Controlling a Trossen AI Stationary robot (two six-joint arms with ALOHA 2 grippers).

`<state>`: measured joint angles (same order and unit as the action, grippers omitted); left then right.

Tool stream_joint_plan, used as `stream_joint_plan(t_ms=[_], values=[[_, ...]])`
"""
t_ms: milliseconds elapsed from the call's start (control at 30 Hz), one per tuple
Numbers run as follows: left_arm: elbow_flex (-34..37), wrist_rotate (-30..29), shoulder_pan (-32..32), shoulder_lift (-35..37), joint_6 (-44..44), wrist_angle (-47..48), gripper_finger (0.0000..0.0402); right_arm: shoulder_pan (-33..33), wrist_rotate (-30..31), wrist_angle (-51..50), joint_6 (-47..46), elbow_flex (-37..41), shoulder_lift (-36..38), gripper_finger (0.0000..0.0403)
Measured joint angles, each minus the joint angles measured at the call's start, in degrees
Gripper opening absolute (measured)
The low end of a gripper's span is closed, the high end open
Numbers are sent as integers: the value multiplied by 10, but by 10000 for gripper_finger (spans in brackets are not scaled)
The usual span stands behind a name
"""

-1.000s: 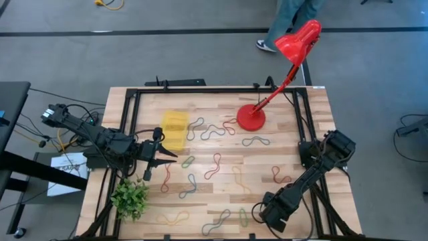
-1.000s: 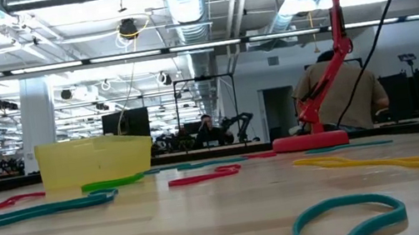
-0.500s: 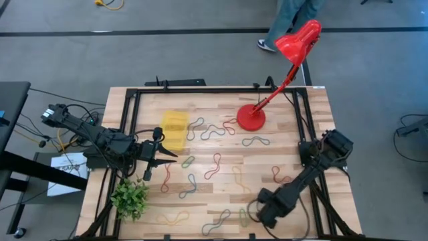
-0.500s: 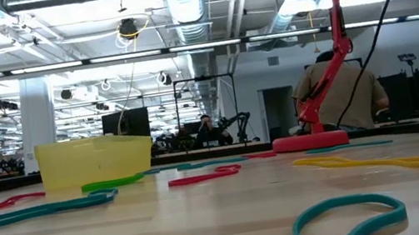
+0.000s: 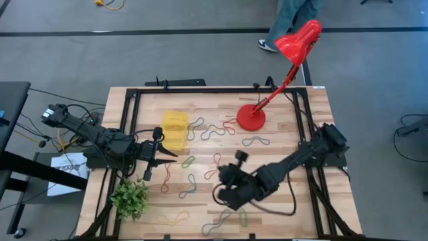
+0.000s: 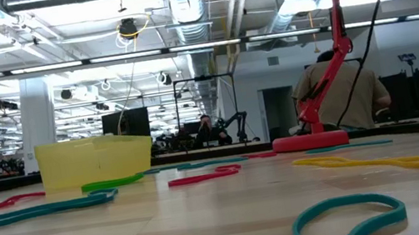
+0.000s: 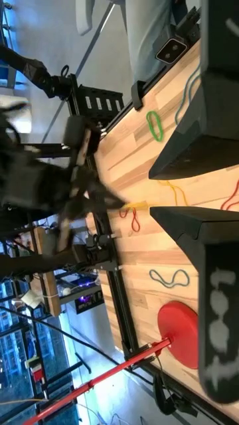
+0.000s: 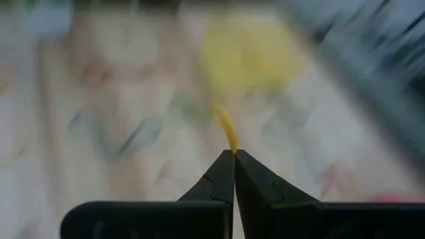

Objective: Pick and place items into bin
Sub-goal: Put the yellow rubber band into the yellow bin

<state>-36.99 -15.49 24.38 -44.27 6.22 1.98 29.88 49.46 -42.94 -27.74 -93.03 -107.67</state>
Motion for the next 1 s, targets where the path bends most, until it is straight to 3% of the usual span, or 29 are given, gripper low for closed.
stream_joint_plan(t_ms=[100,200,300,500,667,900,1000], values=[[0,0,0,0,15,-5,67,-45,14,117,134,-1,0,1],[0,0,0,0,24,-13,67,-103,-31,224,232,-3,-14,1],[0,1,0,0,25,-24,67,-167,-82,267,283,0,-40,1],[0,12,0,1,26,-32,67,-312,-253,395,297,-1,-108,1],[0,22,0,0,47,-33,67,-387,-371,559,275,-5,-163,0],[0,15,0,12,91,-31,67,-422,-452,591,252,-54,-234,0],[0,14,0,17,95,-31,67,-419,-451,577,252,-75,-256,0]])
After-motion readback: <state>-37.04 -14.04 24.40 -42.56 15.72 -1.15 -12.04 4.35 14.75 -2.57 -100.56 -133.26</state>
